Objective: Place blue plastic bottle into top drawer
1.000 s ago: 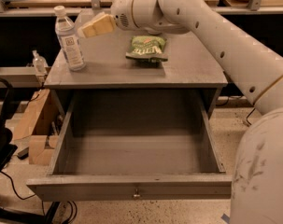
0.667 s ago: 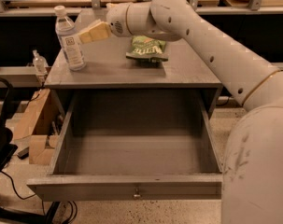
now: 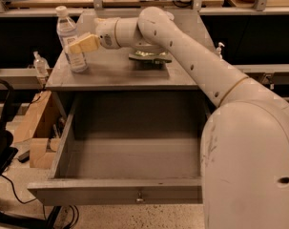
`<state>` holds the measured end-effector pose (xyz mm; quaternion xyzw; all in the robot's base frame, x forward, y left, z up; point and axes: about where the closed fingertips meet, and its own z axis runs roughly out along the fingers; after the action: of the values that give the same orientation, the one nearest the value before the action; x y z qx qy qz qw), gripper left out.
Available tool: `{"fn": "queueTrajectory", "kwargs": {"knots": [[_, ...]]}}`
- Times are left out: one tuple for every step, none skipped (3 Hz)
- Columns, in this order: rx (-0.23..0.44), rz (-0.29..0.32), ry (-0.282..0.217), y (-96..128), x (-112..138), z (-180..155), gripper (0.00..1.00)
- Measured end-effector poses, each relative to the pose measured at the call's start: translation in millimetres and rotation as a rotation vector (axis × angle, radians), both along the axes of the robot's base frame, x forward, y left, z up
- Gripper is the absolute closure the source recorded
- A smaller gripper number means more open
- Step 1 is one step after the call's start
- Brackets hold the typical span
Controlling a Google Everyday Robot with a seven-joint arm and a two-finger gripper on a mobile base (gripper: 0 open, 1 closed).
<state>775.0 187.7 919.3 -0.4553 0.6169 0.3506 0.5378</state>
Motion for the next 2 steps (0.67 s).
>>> {"fn": "queueTrajectory", "kwargs": {"knots": [[0.033, 0.059, 0.002, 26.2, -8.5, -3.6, 0.00], [0.077, 0.140, -0.059, 54.2, -30.3, 21.5, 0.25]]}}
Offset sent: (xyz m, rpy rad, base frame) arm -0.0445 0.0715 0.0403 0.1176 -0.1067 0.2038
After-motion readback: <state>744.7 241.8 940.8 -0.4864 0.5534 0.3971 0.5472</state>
